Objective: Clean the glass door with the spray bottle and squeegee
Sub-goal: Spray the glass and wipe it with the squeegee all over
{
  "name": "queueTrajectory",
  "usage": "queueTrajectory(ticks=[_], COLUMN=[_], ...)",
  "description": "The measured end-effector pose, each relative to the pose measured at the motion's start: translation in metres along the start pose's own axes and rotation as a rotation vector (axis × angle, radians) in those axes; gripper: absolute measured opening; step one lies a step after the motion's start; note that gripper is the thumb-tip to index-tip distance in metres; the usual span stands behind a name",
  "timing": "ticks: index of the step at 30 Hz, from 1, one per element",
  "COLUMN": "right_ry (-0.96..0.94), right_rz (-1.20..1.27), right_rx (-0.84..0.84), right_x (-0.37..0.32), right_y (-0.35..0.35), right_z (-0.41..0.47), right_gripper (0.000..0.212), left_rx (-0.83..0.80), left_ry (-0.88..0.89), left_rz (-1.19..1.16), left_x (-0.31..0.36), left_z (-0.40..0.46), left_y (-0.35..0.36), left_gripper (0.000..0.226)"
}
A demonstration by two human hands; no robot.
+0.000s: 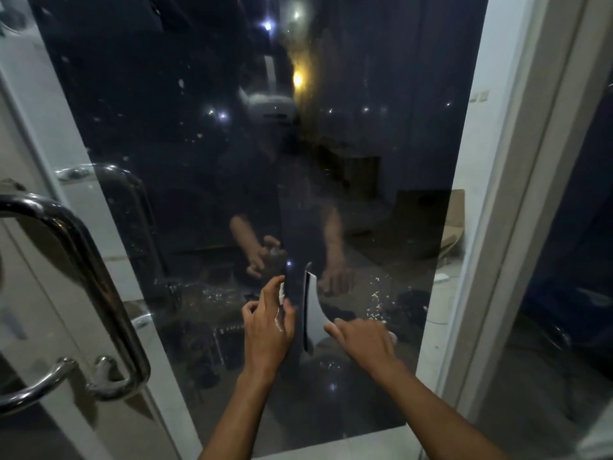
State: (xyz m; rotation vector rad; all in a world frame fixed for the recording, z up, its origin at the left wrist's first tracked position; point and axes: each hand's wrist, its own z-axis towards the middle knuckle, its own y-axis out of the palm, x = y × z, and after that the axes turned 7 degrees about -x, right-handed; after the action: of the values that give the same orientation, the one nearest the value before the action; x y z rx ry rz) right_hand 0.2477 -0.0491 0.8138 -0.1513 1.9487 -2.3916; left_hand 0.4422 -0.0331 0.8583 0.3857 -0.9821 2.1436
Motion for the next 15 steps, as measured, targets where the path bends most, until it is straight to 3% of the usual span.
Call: queueTrajectory(ticks=[5,8,11,15], right_ry=[0.107,0.173,0.252,0.271], right_rz=[0.024,-0.016,0.01,0.122], right_rx=[-0.046,-0.059,-0.094,-0.016], right_x=[0.037,0.077,0.096,0.087], right_y=[0.001,0.01,0.015,0.012], right_z=[-0.007,-0.025,-0.038,-0.038], right_gripper=[0.05,0.033,0.046,0.055], left_rx=[-0.016,-0.027,-0.026,-0.031], left_ry=[-0.004,0.006,0.022,0.027], left_rz=[0.007,0.012,0.021,0.014], left_x=[0.002,0.005,0.01,0.017], left_z=[0.0,-0.002,-0.004,-0.008], left_y=[0.009,0.014,0.02,0.024], left_gripper=[0.048,0.048,0.045,0.045])
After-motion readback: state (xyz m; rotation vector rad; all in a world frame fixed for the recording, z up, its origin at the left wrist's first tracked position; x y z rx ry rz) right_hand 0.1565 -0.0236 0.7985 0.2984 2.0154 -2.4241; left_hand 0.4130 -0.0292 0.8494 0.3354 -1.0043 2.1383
